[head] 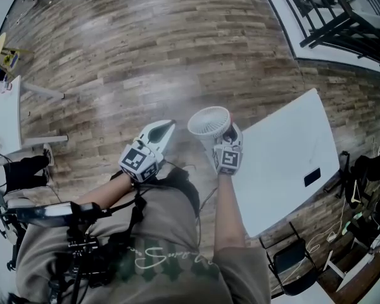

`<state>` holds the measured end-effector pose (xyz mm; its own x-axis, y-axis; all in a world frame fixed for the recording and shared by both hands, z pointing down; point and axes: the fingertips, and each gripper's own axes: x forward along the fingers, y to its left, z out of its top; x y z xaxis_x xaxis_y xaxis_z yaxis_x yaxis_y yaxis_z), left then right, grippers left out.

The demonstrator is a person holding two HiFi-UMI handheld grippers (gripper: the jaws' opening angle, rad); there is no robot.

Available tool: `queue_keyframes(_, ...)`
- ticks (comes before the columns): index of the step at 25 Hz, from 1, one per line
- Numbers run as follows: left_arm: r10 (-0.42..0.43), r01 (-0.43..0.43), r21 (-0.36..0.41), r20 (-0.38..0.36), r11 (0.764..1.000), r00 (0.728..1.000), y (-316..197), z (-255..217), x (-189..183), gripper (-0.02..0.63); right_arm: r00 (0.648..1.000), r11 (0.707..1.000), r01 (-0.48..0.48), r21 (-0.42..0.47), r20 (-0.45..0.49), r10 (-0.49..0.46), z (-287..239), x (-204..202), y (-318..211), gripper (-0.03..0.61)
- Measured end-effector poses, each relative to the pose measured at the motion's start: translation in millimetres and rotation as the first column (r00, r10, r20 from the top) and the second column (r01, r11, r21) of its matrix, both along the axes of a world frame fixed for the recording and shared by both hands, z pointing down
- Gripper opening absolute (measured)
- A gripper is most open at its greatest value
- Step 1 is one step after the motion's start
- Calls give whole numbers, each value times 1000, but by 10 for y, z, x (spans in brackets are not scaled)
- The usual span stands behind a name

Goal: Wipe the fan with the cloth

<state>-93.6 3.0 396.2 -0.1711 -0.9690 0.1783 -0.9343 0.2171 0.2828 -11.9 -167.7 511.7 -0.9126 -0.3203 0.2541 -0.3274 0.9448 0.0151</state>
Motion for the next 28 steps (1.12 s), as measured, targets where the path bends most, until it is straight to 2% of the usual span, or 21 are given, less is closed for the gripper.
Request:
queue_keyframes(7,21,-22,14,3,1000,1000,59,-59,-38,18,999,999,-40,15,32,40,-87,79,93,114)
queue_keyframes(11,52,-52,27,-3,998,999,74,-83,-27,18,998,998,-56,20,16,55,-121,128,199,114)
queue_keyframes(16,109,-109,35,-10,993,994,36,-79,29,18,996,997,-78,28,42,77,-258,243,295,114)
queue_keyframes(21,194,-194,62,2,979,981,47,-161,55,18,986,989,-146,24,81,143,-456,324,462,114)
queue_keyframes(24,242,-239,78,-32,968,970,52,-158,69,18,976,981,-192,28,115,187,-578,354,601,114)
queue_keyframes(28,317,-312,83,-56,946,947,38,-130,172,18,941,959,-284,7,194,277,-823,471,789,114)
